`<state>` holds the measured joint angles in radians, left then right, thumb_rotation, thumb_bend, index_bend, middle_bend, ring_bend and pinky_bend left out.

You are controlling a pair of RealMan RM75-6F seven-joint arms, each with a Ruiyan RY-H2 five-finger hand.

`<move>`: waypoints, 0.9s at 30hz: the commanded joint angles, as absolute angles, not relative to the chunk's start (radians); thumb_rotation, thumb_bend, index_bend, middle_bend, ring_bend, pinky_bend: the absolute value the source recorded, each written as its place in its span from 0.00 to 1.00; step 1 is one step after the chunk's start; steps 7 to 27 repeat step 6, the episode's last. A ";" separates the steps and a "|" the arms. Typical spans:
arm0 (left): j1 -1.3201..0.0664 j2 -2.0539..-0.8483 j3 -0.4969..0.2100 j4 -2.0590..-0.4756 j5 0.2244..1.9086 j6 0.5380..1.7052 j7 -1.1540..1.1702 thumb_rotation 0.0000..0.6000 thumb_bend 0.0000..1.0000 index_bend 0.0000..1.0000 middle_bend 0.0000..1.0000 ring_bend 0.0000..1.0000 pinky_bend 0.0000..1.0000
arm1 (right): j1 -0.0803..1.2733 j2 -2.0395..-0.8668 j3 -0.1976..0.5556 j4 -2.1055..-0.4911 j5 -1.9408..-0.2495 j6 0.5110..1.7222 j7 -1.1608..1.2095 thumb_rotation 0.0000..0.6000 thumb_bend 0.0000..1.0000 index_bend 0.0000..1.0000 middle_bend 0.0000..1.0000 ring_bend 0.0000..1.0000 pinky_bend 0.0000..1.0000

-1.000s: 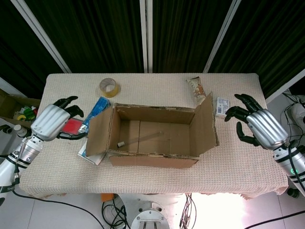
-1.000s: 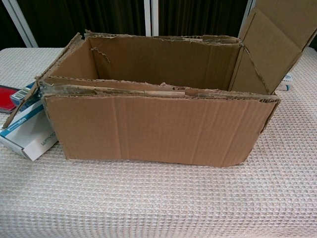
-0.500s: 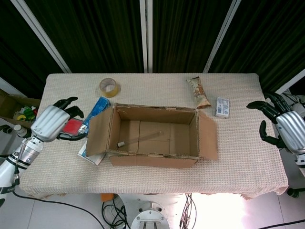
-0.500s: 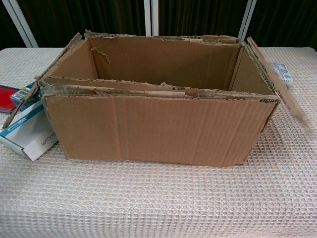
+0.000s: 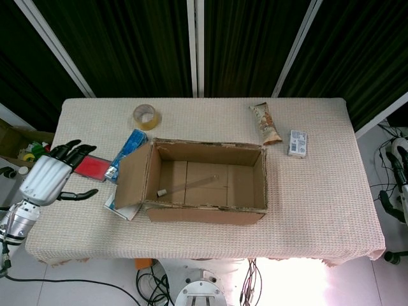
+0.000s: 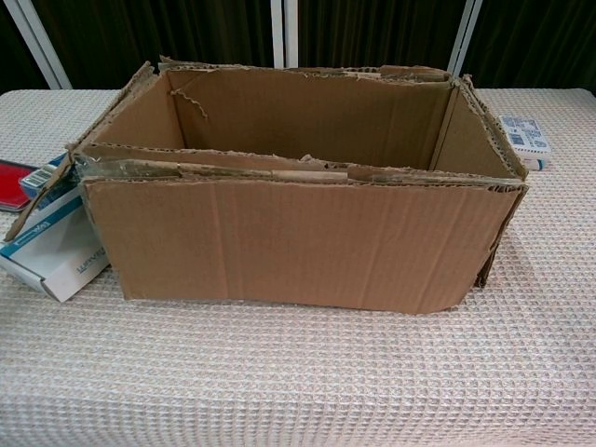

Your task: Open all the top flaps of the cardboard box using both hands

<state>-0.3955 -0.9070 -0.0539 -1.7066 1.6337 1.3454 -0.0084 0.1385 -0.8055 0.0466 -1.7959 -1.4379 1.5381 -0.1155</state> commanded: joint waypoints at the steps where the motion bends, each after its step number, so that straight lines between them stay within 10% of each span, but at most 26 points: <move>1: -0.322 -0.944 -0.020 -1.659 1.654 1.438 0.044 0.00 0.11 0.05 0.12 0.09 0.27 | 0.043 -0.923 0.004 -1.699 -1.402 1.615 -0.120 1.00 0.37 0.00 0.00 0.00 0.00; 27: -0.255 -0.982 0.013 -1.586 1.669 1.503 0.041 0.00 0.11 0.04 0.12 0.08 0.26 | 0.004 -0.978 -0.004 -1.625 -1.408 1.631 -0.070 1.00 0.37 0.00 0.00 0.00 0.00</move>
